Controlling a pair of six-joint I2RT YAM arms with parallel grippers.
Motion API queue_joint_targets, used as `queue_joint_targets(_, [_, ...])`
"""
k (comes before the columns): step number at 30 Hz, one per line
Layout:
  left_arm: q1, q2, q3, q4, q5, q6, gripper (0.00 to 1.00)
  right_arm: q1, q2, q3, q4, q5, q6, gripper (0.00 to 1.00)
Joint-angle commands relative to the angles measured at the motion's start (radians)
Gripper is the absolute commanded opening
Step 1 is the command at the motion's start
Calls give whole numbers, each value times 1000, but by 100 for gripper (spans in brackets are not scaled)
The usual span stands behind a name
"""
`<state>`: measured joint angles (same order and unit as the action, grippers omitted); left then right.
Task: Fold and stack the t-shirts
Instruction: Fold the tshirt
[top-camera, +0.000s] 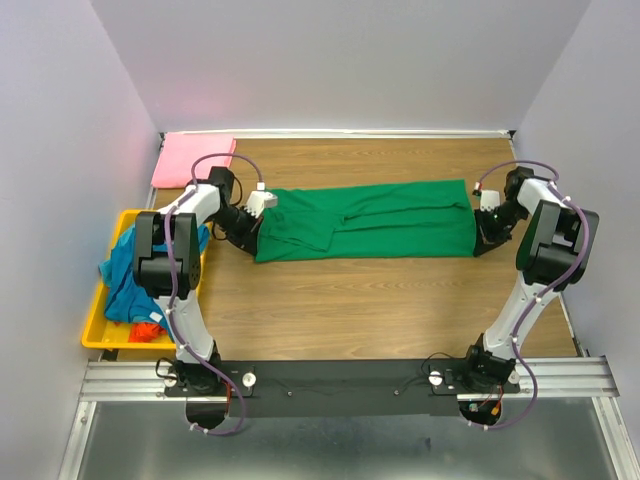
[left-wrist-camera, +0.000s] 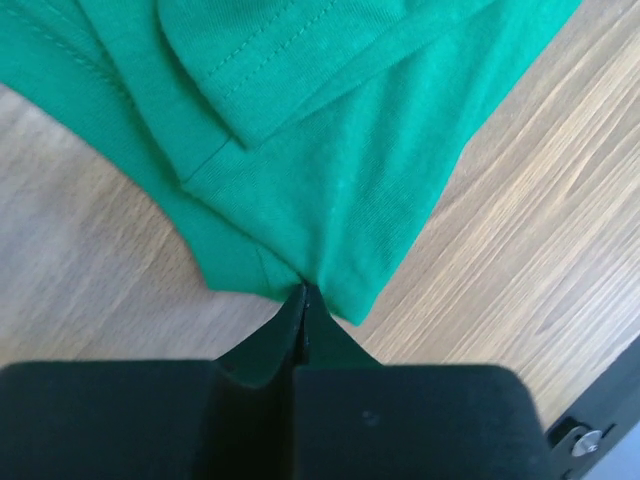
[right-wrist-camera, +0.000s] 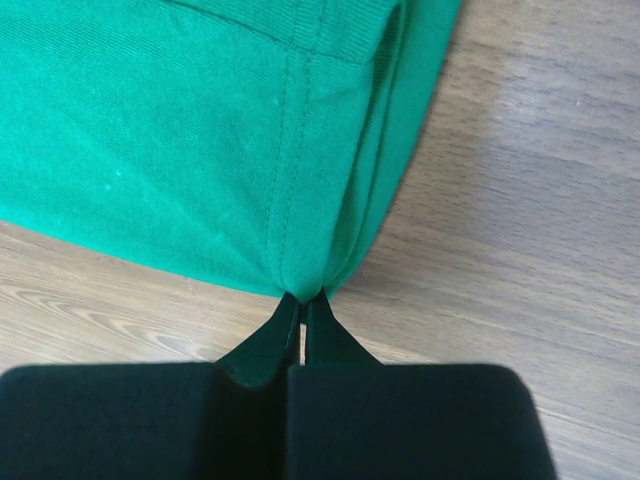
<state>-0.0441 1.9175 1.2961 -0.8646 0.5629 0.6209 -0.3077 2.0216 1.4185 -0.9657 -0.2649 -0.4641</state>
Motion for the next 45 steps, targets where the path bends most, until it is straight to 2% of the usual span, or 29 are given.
queue_joint_targets(1, [13, -54, 2, -11, -14, 13, 0, -5, 28, -58, 53, 141, -62, 1])
queue_joint_targets(6, [13, -70, -12, -42, -44, 36, 0, -5, -11, -76, 55, 182, -110, 1])
queue_joint_targets(7, [13, -77, -12, -42, -44, 37, 7, -5, -15, -70, 50, 175, -110, 2])
queue_joint_targets(8, [13, -84, -6, -37, -43, 36, 17, -5, -20, -63, 42, 168, -110, 9])
queue_joint_targets(9, [13, -98, 3, -39, -41, 36, 28, -5, -24, -37, 29, 161, -111, 27])
queue_joint_targets(11, [13, -127, 43, -48, -6, 42, 34, -5, -56, -9, -16, 138, -110, 44])
queue_joint_targets(13, [12, -144, 75, -54, 32, 37, 34, -5, -89, 40, -48, 103, -110, 46])
queue_joint_targets(15, [7, -146, 120, -60, 55, 27, 35, -2, -144, 74, -77, 20, -101, 54])
queue_joint_targets(21, [-30, -111, 154, -33, 124, -39, 40, 120, -204, 154, -68, -189, 28, 55])
queue_joint_targets(27, [-65, -48, 161, 52, 199, -137, 48, 381, -184, 140, 142, -326, 286, 58])
queue_joint_targets(31, [-77, -6, 152, 111, 210, -193, 48, 563, -88, 168, 287, -349, 459, 57])
queue_joint_targets(37, [-79, 43, 157, 157, 201, -243, 46, 728, -6, 157, 445, -401, 657, 54])
queue_joint_targets(45, [-79, 61, 137, 188, 199, -268, 47, 831, 37, 90, 556, -375, 755, 53])
